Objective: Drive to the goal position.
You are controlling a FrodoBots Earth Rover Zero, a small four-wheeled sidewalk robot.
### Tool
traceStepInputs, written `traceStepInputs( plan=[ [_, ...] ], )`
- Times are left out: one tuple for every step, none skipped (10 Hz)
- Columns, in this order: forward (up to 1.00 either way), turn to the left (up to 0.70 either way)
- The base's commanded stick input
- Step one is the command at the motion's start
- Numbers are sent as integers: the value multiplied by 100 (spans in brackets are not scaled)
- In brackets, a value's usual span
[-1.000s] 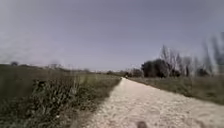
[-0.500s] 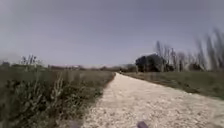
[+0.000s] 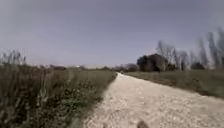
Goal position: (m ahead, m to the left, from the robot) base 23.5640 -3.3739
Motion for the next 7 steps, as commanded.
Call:
traceStepInputs(
  plan=[
    [70,-1],
    [70,0],
    [70,0],
    [70,-6],
    [70,-17],
    [70,-29],
    [70,-31]
  ],
)
